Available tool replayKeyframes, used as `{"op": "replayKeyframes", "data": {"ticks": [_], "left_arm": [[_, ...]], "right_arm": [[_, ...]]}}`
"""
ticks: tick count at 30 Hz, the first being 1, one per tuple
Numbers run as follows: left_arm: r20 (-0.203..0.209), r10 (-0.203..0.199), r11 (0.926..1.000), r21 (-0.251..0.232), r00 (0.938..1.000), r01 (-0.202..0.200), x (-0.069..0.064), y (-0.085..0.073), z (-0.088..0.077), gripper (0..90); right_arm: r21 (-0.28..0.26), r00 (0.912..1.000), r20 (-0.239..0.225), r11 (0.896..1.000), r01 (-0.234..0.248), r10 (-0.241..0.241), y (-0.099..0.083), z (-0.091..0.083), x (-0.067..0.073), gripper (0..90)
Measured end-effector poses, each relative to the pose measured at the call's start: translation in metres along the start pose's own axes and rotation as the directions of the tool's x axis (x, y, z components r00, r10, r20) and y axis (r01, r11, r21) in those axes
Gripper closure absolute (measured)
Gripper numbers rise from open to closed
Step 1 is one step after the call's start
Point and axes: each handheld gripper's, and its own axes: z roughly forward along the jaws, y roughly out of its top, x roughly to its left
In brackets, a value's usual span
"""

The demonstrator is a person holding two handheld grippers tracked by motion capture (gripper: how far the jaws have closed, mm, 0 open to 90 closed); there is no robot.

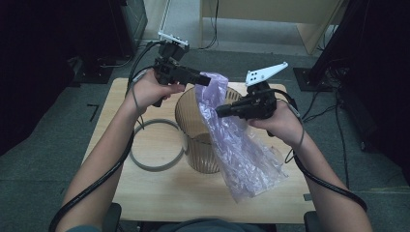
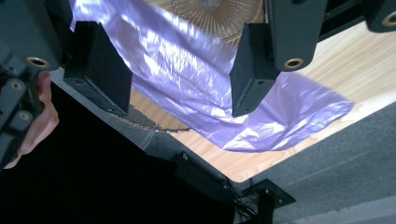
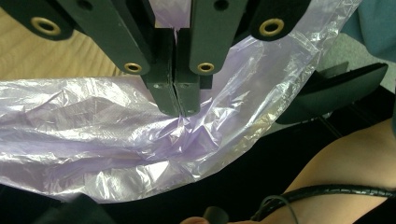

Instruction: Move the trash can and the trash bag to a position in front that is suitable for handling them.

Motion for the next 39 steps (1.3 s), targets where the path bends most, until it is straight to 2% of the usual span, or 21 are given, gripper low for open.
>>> {"op": "replayKeyframes", "data": {"ticks": [7,11,19,28,39], "left_arm": [[0.013,-0.002,0.9993,0.038,0.9999,0.002,0.000,-0.007,0.019,38.0],[0.022,0.002,0.9988,0.049,0.9998,-0.003,-0.002,-0.011,0.024,38.0],[0.039,0.017,0.9975,0.069,0.9991,-0.019,-0.010,-0.023,0.028,38.0],[0.064,0.003,0.9968,0.079,0.9979,-0.008,-0.020,-0.036,0.029,37.7],[0.104,0.009,0.9953,0.095,0.9946,-0.019,-0.037,-0.049,0.033,37.4]], "right_arm": [[-0.001,0.9995,-0.022,1.000,0.021,-0.021,0.001,0.002,0.009,89.9],[-0.008,0.9991,-0.020,0.999,0.038,-0.039,0.004,-0.002,0.013,89.9],[-0.039,0.9989,-0.009,0.998,0.046,-0.046,0.010,-0.010,0.016,89.9],[-0.068,0.9989,0.008,0.997,0.046,-0.045,0.014,-0.015,0.013,89.9],[-0.065,0.9989,0.023,0.997,0.043,-0.041,0.016,-0.016,0.011,89.9]]}}
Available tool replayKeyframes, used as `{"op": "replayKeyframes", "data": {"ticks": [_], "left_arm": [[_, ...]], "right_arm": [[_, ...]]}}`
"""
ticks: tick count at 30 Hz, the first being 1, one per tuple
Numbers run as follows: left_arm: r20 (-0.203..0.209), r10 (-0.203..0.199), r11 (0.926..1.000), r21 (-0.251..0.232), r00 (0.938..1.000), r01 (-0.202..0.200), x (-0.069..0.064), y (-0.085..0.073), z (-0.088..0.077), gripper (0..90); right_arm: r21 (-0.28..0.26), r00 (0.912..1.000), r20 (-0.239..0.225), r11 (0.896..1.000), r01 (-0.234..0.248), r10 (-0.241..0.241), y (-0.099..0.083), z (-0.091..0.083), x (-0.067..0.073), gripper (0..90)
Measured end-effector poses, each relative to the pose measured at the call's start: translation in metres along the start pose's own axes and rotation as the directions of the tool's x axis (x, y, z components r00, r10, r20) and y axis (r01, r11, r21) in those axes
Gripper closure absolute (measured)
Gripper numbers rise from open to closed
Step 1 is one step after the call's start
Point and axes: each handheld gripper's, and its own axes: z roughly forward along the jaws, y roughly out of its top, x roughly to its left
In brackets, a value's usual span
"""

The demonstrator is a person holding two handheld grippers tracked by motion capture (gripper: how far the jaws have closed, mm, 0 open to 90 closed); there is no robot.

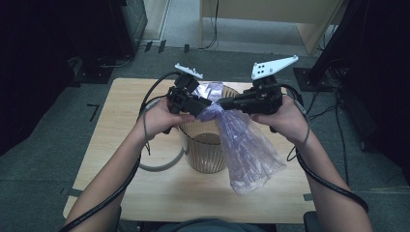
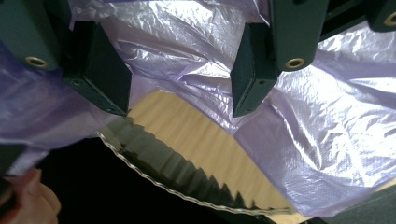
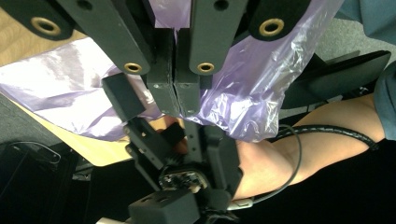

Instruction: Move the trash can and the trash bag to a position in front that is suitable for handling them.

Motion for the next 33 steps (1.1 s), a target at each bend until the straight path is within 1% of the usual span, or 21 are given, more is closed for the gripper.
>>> {"op": "replayKeyframes", "data": {"ticks": [2,3,9,12,16,19,21,23,25,27,30,31,33], "left_arm": [[0.000,0.003,1.0000,0.004,1.0000,-0.003,-0.001,0.000,0.000,37.3],[0.009,-0.002,1.0000,0.005,1.0000,0.002,-0.004,-0.001,0.001,37.4],[0.029,-0.009,0.9998,0.017,0.9995,0.009,-0.009,-0.001,0.006,37.4],[0.032,0.004,0.9998,0.020,0.9995,-0.005,-0.014,-0.001,0.008,37.4],[0.037,0.009,0.9993,0.037,0.9993,-0.011,-0.021,-0.003,0.012,37.5],[0.048,0.018,0.9990,0.040,0.9987,-0.020,-0.025,-0.004,0.011,37.5],[0.044,0.022,0.9990,0.039,0.9988,-0.024,-0.026,-0.005,0.010,37.1],[0.041,0.027,0.9990,0.035,0.9988,-0.028,-0.025,-0.006,0.009,36.7],[0.026,0.027,0.9992,0.028,0.9993,-0.027,-0.021,-0.007,0.006,36.3],[0.008,0.025,0.9997,0.001,0.9996,-0.025,-0.016,-0.007,-0.001,35.8],[-0.018,0.022,0.9995,-0.021,0.9996,-0.023,-0.009,-0.007,-0.012,35.2],[-0.018,0.022,0.9995,-0.021,0.9996,-0.023,-0.009,-0.007,-0.012,35.2],[-0.044,0.013,0.9985,-0.053,0.9989,-0.016,-0.003,-0.006,-0.025,35.2]], "right_arm": [[0.005,1.0000,0.003,1.000,-0.001,0.001,0.000,0.000,-0.001,89.9],[0.007,1.0000,0.004,1.000,-0.002,0.002,0.000,0.000,-0.001,90.0],[0.018,1.0000,0.004,1.000,-0.006,0.006,0.000,0.001,-0.002,89.9],[0.022,1.0000,0.001,1.000,-0.008,0.008,-0.002,0.000,-0.002,89.9],[0.028,0.9999,-0.003,1.000,-0.013,0.013,-0.006,-0.001,-0.002,89.8],[0.029,0.9998,-0.010,0.999,-0.014,0.014,-0.007,-0.003,-0.001,89.8],[0.031,0.9998,-0.009,0.999,-0.015,0.015,-0.007,-0.004,0.000,89.8],[0.032,0.9999,-0.006,0.999,-0.014,0.014,-0.007,-0.005,-0.001,89.7],[0.034,0.9999,-0.003,0.999,-0.014,0.014,-0.007,-0.005,-0.001,89.8],[0.039,0.9999,0.003,0.999,-0.017,0.017,-0.007,-0.004,-0.003,89.8],[0.047,0.9997,0.011,0.999,-0.021,0.021,-0.006,-0.002,-0.006,89.8],[0.050,0.9998,0.013,0.999,-0.019,0.018,-0.006,-0.001,-0.008,89.7],[0.055,0.9996,0.019,0.998,-0.024,0.023,-0.004,0.001,-0.011,89.7]]}}
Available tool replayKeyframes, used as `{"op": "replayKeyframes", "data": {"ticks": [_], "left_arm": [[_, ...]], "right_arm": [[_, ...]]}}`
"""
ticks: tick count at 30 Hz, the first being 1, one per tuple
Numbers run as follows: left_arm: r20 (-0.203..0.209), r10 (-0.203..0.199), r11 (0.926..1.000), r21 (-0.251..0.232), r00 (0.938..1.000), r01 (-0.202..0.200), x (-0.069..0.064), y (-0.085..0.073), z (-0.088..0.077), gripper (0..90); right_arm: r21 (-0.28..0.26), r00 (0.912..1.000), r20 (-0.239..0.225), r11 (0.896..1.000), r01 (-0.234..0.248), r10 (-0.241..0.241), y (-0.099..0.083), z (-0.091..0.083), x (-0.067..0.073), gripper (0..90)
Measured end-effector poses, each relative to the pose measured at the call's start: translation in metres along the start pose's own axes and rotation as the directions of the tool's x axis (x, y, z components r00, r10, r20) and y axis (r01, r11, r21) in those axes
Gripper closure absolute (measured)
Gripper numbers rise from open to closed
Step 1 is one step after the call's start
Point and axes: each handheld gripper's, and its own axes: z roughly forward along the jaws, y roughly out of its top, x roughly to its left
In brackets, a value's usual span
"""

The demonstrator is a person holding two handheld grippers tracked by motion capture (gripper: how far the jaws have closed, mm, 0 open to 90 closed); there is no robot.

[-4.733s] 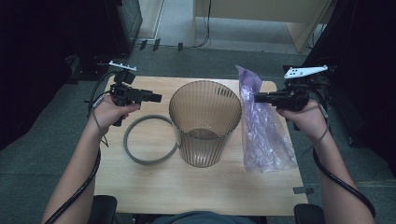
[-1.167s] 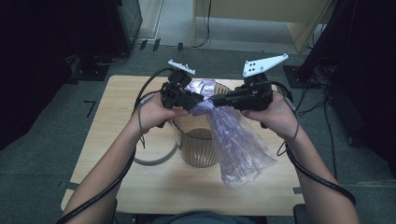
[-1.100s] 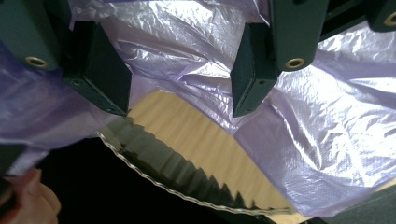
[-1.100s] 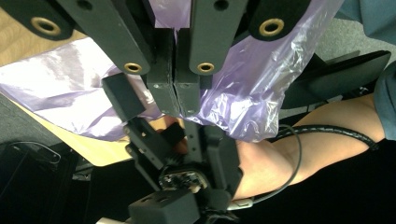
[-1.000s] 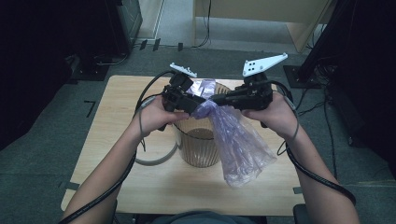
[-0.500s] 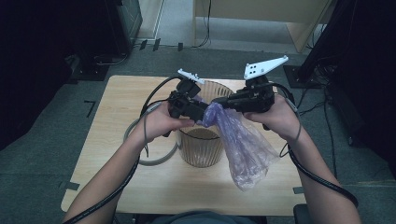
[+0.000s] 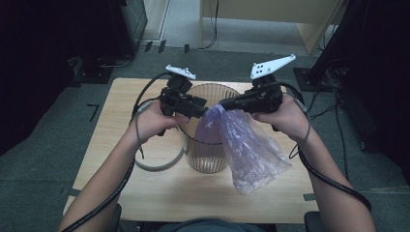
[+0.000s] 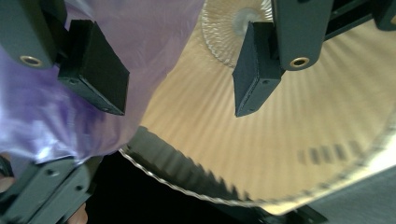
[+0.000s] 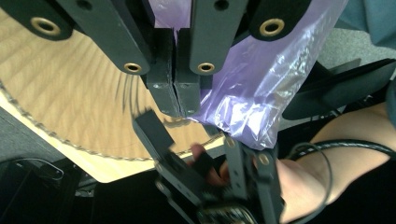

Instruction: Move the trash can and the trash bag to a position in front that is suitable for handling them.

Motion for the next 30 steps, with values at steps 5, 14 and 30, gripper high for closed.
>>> {"op": "replayKeyframes", "data": {"ticks": [5,14,30], "left_arm": [[-0.041,-0.004,0.9987,-0.051,0.9992,0.002,0.008,0.001,-0.022,35.0],[-0.086,-0.003,0.9910,-0.134,0.9963,-0.009,0.020,-0.005,-0.044,35.1],[-0.119,0.009,0.9808,-0.192,0.9929,-0.032,0.026,-0.010,-0.052,33.6]], "right_arm": [[0.011,0.9999,0.016,1.000,-0.005,0.005,0.007,0.007,-0.009,89.8],[0.024,0.9975,0.060,0.999,-0.038,0.036,0.018,0.019,-0.032,89.6],[0.010,0.9893,0.133,0.998,-0.061,0.059,0.021,0.037,-0.060,48.7]]}}
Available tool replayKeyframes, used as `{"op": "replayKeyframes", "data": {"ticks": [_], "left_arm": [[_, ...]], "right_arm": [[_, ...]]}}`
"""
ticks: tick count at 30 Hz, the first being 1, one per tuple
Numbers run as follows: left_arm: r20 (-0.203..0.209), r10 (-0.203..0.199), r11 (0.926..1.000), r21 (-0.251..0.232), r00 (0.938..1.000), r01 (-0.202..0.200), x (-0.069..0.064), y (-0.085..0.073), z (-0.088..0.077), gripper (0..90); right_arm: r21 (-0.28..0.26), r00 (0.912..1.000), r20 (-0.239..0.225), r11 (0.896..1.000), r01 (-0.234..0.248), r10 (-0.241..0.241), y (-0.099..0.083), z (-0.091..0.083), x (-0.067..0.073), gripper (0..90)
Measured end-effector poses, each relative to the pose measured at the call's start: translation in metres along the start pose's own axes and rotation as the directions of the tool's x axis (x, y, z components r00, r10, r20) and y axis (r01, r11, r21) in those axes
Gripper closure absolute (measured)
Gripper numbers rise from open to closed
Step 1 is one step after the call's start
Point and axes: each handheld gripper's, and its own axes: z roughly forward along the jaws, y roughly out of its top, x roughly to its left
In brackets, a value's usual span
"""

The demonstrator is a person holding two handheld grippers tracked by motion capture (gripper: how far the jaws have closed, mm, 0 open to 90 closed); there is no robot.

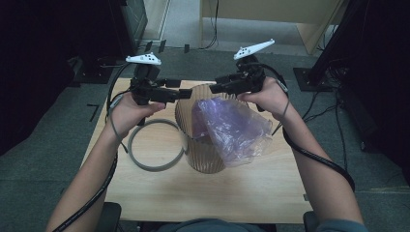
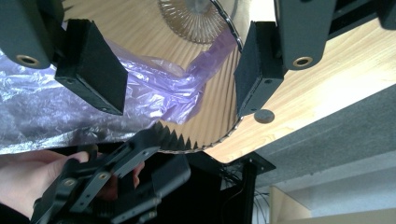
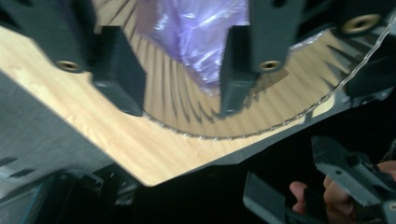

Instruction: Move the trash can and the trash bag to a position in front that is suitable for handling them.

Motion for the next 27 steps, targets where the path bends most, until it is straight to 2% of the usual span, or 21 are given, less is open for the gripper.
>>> {"op": "replayKeyframes", "data": {"ticks": [3,5,12,18,27], "left_arm": [[0.006,-0.004,1.0000,-0.002,1.0000,0.004,0.000,-0.001,0.001,33.7],[0.016,-0.007,1.0000,0.003,0.9998,0.007,-0.002,-0.003,0.002,33.6],[0.040,0.009,0.9995,0.030,0.9992,-0.010,-0.008,-0.007,0.010,33.7],[0.056,0.012,0.9985,0.052,0.9984,-0.015,-0.013,-0.011,0.016,33.7],[0.071,0.010,0.9977,0.066,0.9975,-0.015,-0.017,-0.017,0.021,33.6]], "right_arm": [[-0.021,1.0000,0.006,1.000,0.006,-0.006,0.000,-0.004,0.001,44.6],[-0.050,0.9997,0.020,0.999,0.015,-0.014,0.000,-0.013,0.002,42.6],[-0.049,0.9989,0.032,0.998,0.037,-0.035,-0.012,-0.037,0.003,61.3],[-0.063,0.9986,0.046,0.998,0.027,-0.024,-0.031,-0.054,-0.001,65.1],[-0.068,0.9989,0.047,0.998,0.007,-0.004,-0.055,-0.066,-0.005,65.5]]}}
